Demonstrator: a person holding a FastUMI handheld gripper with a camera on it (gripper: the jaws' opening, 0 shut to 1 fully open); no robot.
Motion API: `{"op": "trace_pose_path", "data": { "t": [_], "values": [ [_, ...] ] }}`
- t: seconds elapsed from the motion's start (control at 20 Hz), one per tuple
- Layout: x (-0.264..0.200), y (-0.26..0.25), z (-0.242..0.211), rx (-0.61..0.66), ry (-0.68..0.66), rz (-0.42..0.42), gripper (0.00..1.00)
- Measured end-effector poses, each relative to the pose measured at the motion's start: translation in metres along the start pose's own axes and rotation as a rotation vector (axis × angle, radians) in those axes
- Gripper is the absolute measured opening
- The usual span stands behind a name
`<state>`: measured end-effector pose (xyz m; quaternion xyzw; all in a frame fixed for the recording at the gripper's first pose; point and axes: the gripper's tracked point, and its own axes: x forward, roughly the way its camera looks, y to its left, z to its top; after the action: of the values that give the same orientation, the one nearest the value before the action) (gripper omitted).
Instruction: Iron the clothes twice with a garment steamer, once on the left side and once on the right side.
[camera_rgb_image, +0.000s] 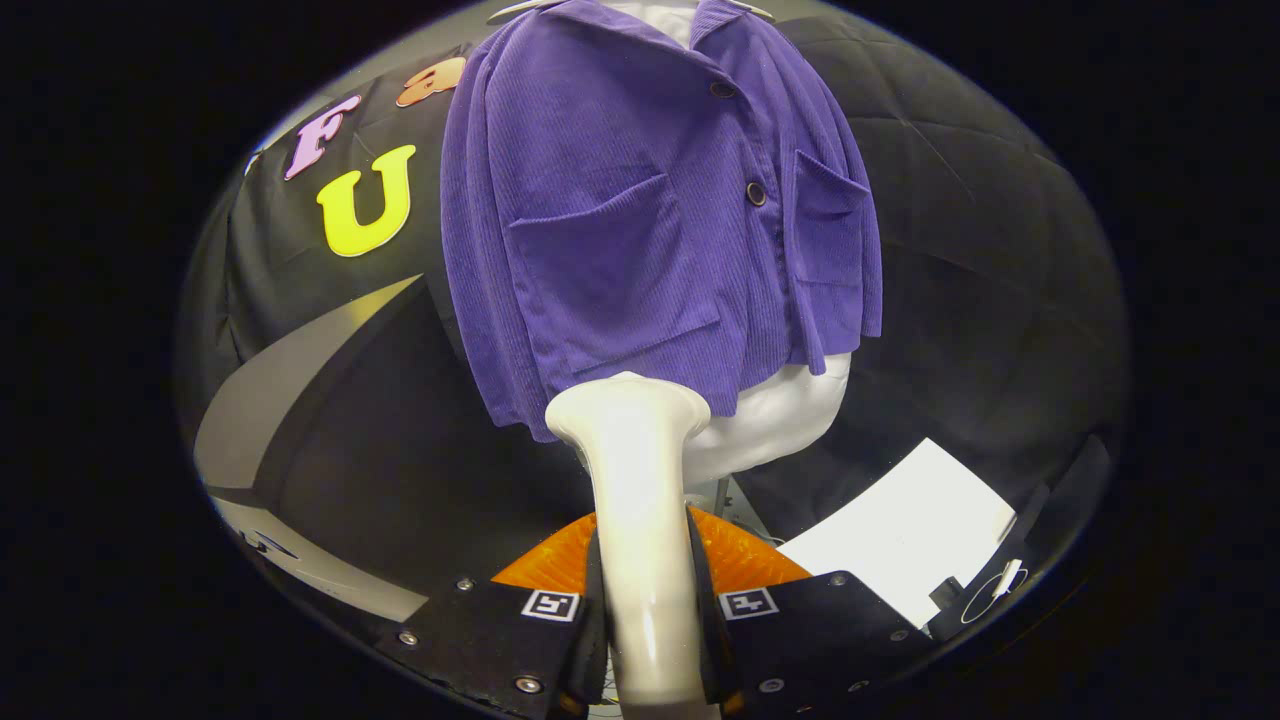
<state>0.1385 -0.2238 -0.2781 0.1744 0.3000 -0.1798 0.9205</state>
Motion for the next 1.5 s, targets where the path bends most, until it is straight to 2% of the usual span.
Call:
{"op": "trace_pose_path", "data": {
  "t": [0.25, 0.35, 0.5, 0.75, 1.05, 1.2, 1.5],
  "values": [
    [-0.037, -0.028, 0.050, 0.001, -0.067, 0.054, 0.36],
    [-0.061, -0.039, 0.084, -0.014, -0.159, 0.073, 0.36],
    [-0.087, -0.062, 0.134, 0.042, -0.275, 0.074, 0.36],
    [-0.118, -0.107, 0.211, 0.149, -0.391, 0.046, 0.36],
    [-0.118, -0.131, 0.292, 0.219, -0.509, 0.038, 0.36],
    [-0.116, -0.127, 0.328, 0.242, -0.562, 0.045, 0.36],
    [-0.099, -0.113, 0.370, 0.225, -0.594, 0.055, 0.36]
  ]
}}
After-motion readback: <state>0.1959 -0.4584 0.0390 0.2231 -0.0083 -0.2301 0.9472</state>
